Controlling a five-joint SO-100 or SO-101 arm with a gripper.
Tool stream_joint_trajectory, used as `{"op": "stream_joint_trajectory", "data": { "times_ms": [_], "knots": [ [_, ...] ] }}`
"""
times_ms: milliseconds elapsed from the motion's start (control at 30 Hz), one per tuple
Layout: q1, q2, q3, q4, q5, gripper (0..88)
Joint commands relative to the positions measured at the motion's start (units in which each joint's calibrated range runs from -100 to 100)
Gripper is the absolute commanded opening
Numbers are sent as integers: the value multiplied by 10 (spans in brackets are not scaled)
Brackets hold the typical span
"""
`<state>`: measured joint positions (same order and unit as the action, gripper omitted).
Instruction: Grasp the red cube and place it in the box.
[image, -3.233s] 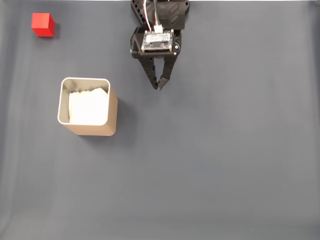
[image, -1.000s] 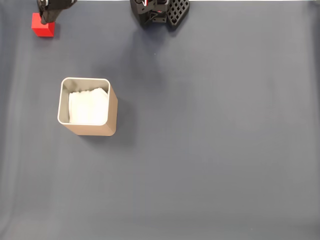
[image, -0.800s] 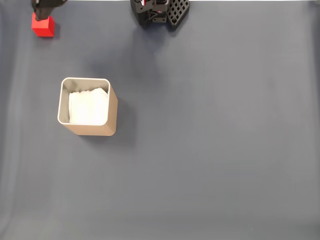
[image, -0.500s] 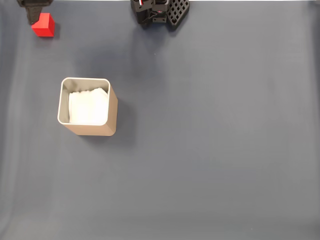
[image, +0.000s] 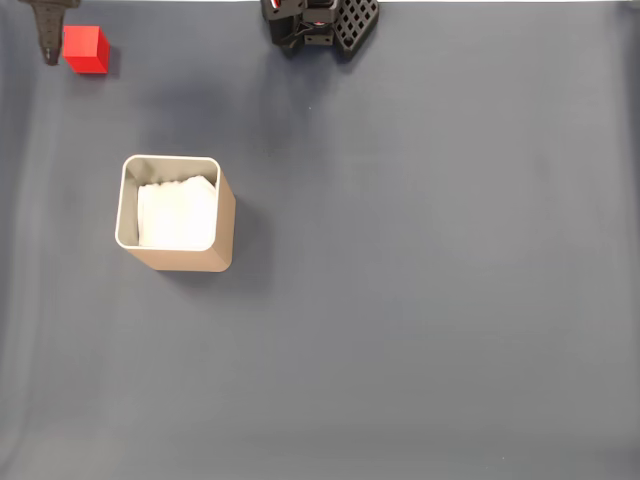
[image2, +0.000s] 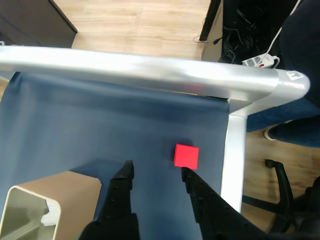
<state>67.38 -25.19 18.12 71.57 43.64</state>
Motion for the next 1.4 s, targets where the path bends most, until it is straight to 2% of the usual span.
{"op": "stream_joint_trajectory", "data": {
  "times_ms": [0, 800, 1367],
  "knots": [
    [13, -1, 7, -28, -7, 278],
    [78, 8, 116, -187, -17, 328],
    [115, 11, 224, -318, -1, 349]
  ]
}}
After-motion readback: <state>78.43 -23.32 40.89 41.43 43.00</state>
